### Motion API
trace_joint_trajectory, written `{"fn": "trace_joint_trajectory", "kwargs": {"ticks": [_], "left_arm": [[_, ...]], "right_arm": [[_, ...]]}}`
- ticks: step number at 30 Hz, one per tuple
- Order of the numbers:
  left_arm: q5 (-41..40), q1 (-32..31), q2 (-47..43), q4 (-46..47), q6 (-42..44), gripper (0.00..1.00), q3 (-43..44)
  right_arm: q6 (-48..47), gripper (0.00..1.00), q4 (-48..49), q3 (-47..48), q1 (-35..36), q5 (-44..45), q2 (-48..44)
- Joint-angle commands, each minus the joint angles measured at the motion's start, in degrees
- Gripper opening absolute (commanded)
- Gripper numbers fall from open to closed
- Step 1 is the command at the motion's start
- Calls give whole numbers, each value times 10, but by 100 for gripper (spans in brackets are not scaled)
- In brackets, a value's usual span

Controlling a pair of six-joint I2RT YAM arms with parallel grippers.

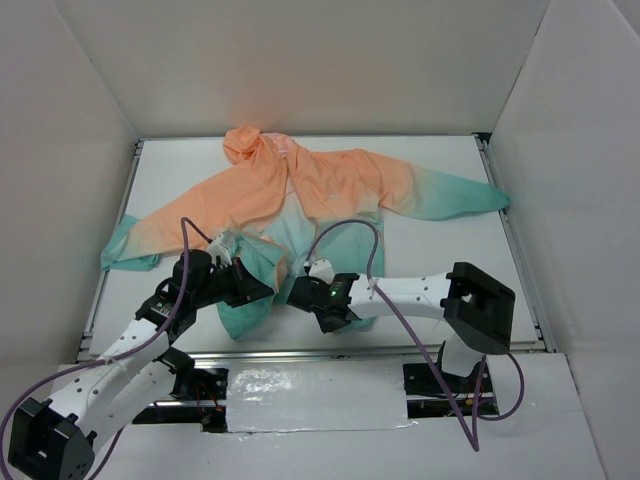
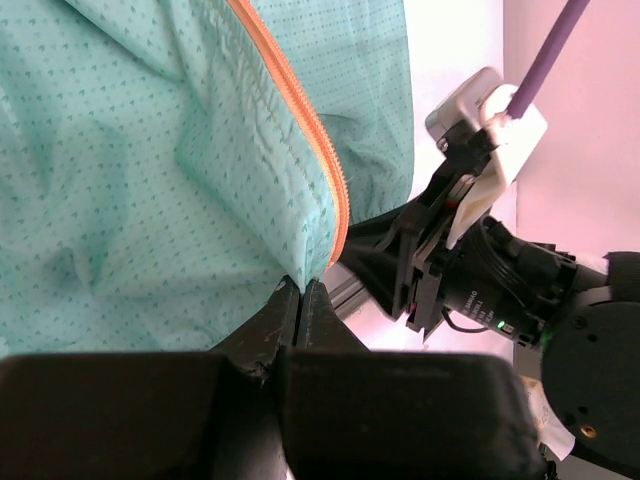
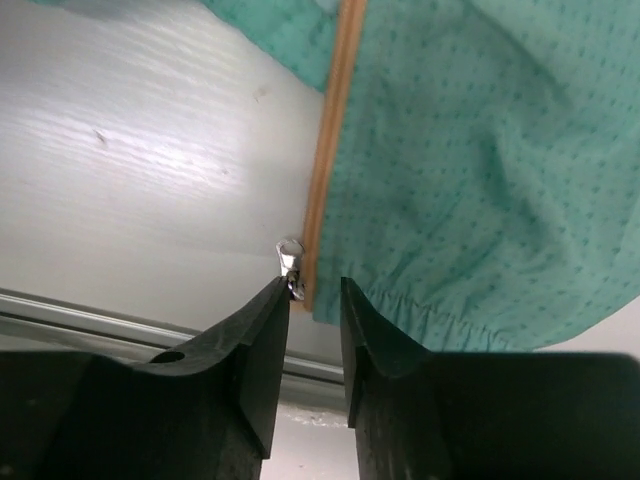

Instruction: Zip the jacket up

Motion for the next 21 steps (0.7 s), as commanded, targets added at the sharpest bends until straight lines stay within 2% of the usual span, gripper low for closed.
{"fn": "trace_joint_trajectory", "kwargs": {"ticks": [1, 2, 6, 11, 21], "left_arm": [[5, 3, -3, 24, 7, 0, 2], [5, 3, -5, 22, 7, 0, 2], [5, 3, -6, 24, 5, 0, -3], [11, 3, -1, 28, 6, 0, -3], [5, 3, -7, 15, 12, 0, 0]], "right_arm": [[23, 37, 16, -31, 7, -8, -43], [39, 42, 23, -40, 7, -5, -51], [38, 45, 31, -53, -2, -5, -69], [13, 43, -1, -15, -2, 5, -27], [-12, 40, -22, -37, -18, -9, -49]]}}
